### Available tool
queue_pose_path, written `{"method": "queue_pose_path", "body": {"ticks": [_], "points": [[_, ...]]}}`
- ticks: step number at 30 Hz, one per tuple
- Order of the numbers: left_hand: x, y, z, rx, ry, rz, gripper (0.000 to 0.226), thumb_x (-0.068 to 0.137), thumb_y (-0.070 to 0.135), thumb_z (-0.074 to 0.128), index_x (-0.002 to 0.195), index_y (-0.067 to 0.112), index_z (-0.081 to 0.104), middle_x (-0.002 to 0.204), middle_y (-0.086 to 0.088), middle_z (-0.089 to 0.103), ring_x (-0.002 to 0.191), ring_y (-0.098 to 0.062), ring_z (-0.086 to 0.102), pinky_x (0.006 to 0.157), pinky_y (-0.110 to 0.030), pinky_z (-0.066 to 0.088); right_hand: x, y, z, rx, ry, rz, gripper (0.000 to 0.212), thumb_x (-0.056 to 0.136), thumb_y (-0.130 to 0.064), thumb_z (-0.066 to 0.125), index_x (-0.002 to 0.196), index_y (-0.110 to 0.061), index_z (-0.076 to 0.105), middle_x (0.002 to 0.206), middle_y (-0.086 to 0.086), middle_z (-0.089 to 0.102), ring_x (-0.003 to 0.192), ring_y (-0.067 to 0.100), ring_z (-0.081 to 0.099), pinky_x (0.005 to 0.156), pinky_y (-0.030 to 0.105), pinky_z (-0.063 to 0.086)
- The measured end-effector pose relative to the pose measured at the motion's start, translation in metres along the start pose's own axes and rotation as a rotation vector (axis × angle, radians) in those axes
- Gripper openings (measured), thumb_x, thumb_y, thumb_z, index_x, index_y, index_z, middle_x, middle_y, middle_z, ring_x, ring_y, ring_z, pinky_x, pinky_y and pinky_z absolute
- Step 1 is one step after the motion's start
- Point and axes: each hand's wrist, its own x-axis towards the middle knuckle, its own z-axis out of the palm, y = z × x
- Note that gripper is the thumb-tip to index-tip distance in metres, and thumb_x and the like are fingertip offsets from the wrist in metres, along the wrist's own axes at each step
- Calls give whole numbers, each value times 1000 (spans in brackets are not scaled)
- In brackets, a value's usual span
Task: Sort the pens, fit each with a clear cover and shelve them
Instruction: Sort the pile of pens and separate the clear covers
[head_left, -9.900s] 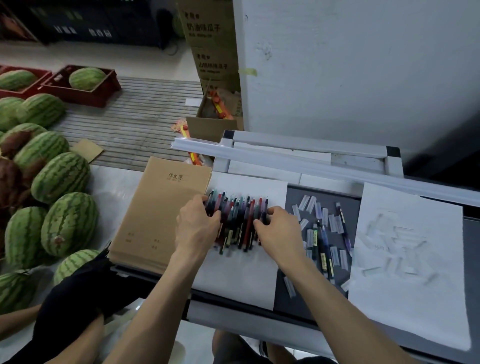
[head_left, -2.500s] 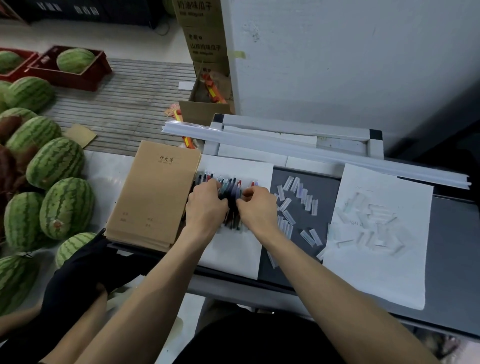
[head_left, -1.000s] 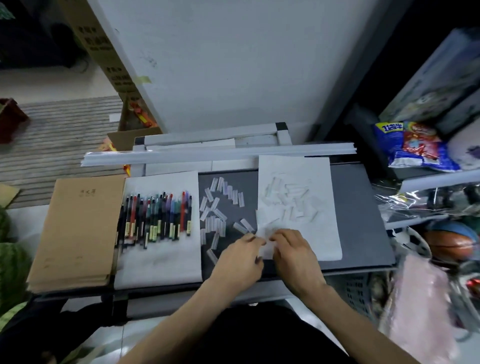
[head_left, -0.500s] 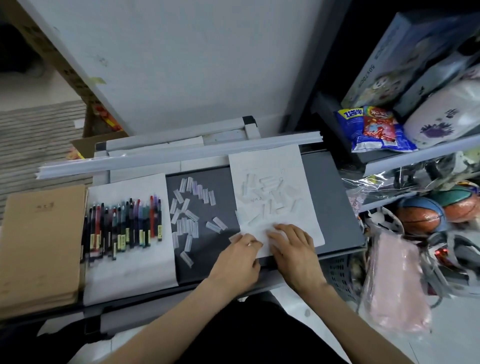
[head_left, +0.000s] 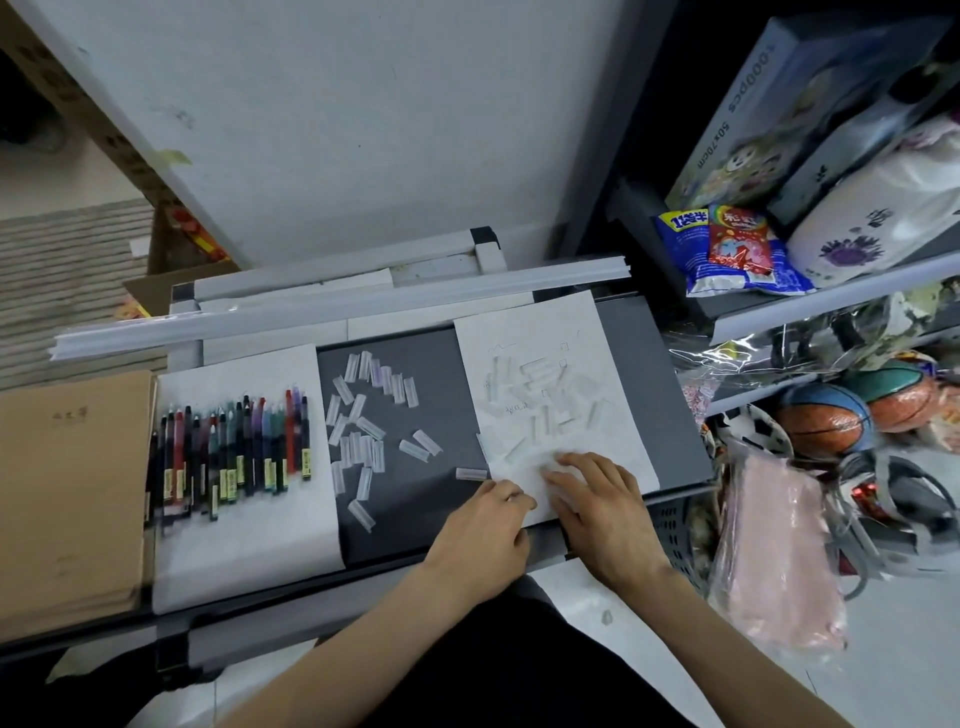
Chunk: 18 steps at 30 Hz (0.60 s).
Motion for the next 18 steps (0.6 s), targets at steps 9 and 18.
{"method": "queue_pose_path", "body": {"ticks": [9, 18], "points": [[-11, -28, -31, 2, 145, -137, 35, 98, 27, 51, 131, 28, 62, 123, 6, 57, 118, -19, 55, 86, -37, 53, 35, -38, -13, -49, -41, -45, 27, 90, -22, 69, 116, -19, 69, 117, -1, 68, 111, 25, 62, 92, 41, 53], [-50, -89, -58, -76, 233, -396, 38, 96, 23, 59, 135, 21, 61, 130, 2, 60, 110, -23, 62, 91, -39, 55, 68, -84, 0, -112, -150, -198, 29, 86, -22, 69, 115, -19, 69, 110, 1, 68, 98, 26, 64, 79, 39, 56]]}}
